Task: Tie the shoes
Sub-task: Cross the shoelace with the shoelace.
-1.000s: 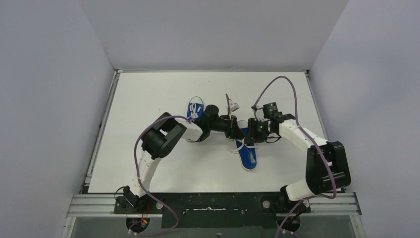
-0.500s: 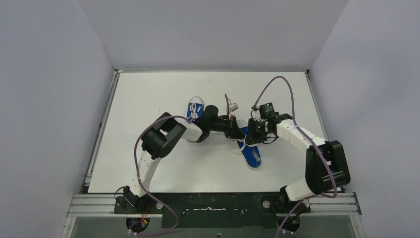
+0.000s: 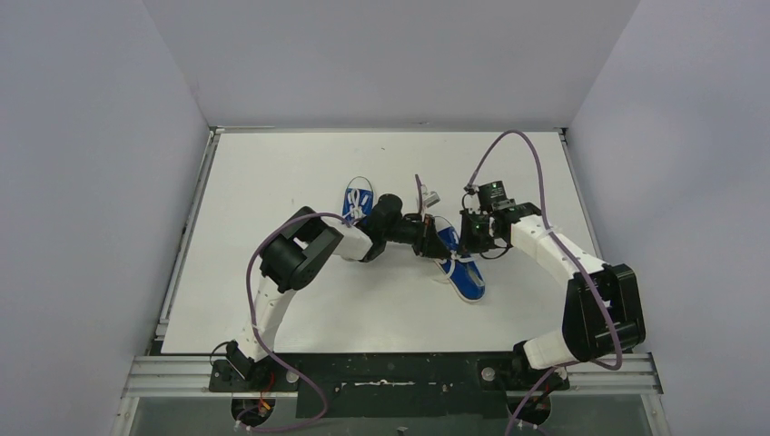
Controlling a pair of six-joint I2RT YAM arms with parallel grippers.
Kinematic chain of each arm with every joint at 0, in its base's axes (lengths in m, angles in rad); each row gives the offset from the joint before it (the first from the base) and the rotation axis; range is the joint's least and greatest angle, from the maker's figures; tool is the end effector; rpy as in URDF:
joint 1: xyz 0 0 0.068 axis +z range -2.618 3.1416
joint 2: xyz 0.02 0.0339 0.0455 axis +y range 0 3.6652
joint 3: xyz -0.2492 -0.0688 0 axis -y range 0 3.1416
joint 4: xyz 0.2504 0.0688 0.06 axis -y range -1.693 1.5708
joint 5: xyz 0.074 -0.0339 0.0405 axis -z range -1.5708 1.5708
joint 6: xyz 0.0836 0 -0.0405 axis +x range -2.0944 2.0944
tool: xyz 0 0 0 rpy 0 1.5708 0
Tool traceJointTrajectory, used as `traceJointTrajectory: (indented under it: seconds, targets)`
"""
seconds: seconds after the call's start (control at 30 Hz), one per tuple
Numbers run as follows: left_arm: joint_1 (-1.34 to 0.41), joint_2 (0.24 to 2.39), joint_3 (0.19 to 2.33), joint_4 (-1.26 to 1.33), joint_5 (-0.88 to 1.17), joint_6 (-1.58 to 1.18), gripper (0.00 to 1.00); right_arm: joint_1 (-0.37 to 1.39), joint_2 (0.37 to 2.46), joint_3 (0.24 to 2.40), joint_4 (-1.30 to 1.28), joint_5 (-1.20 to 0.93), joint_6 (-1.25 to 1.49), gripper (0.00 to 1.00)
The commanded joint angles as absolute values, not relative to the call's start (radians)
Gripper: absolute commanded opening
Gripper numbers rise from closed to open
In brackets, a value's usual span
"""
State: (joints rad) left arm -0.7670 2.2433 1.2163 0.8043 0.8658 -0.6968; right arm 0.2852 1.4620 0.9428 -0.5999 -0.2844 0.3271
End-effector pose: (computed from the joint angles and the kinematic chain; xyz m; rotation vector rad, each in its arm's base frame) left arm 0.3022 -0.3797 0.0969 0.8000 1.9531 -1.7377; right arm 0.2884 0.1090 0.1503 -0.0327 2.7429 0.5641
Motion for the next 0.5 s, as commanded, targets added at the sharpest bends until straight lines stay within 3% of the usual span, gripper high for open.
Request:
traceJointTrajectory:
  seconds: [0.0,0.2,0.37,0.43,0.47]
  targets:
    - [-0.773,2.243,1.246,0.815,0.893,-0.68,0.0,0.288,1.385,0.983,-0.631,-0.251,0.265,0.0]
    - [-0.757,2.234,1.252,0.808,0.889,-0.683,0.0,0.261,1.379,0.985,-0.62,-0.281,0.242,0.0]
    - [-0.735,2.209,1.218,0.817,0.876,-0.685,0.12,0.237,1.392,0.994,-0.608,-0.298,0.231,0.0]
    - [-0.726,2.198,1.206,0.831,0.872,-0.687,0.1,0.227,1.393,0.995,-0.602,-0.31,0.226,0.0]
    - [-0.724,2.198,1.208,0.831,0.876,-0.686,0.03,0.223,1.394,0.995,-0.6,-0.322,0.222,0.0]
